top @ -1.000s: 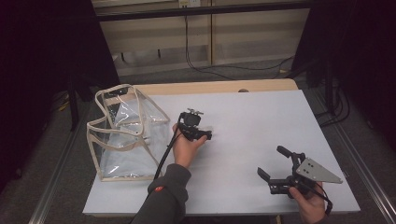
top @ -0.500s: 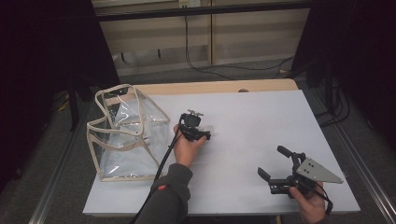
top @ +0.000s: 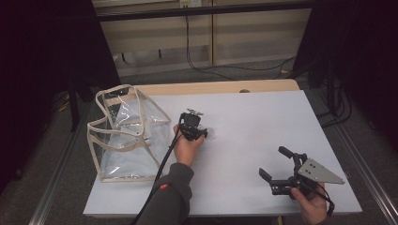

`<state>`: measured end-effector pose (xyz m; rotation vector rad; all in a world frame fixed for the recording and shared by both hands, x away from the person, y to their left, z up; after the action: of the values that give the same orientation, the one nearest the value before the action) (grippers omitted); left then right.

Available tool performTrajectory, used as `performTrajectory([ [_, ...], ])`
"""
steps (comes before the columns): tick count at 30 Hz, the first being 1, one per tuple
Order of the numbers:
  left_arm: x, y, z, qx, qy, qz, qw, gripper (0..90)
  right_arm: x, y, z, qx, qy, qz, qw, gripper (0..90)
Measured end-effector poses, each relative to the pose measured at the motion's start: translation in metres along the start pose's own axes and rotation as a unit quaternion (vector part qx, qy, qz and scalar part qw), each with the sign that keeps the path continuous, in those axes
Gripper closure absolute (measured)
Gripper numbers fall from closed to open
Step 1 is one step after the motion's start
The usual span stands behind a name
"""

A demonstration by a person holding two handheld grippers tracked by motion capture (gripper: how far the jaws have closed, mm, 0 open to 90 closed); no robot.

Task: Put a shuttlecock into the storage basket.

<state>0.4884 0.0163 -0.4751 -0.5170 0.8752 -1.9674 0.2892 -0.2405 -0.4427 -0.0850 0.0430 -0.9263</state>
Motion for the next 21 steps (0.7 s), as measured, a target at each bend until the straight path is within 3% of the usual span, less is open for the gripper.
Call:
performTrajectory([
  [6,-0.0034,0.0002,0.0002,-0.001,-0.007,0.003,1.0000,59.5,-0.0002,0.0001,-0.0001,0.000,0.000,0.001,1.0000,0.4],
  [15,-0.0056,-0.0047,0.0018,0.000,-0.022,-0.011,0.9997,83.8,-0.0001,-0.0001,0.0001,-0.001,0.000,0.000,1.0000,0.4],
  [21,-0.0055,-0.0074,0.0016,-0.007,-0.031,-0.026,0.9992,85.1,0.0002,-0.0003,0.0003,0.000,-0.001,-0.001,1.0000,0.4],
])
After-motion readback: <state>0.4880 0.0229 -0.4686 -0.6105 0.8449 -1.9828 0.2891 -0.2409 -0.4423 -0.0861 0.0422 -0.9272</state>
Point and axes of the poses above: each handheld gripper's, and its own axes: y roughly forward along the jaws, z roughly out of its top, x roughly to its right, the point moved 5 cm from there along y, roughly forward along the jaws, and after that the axes turned 1 degree about -y, right-handed, at the moved point
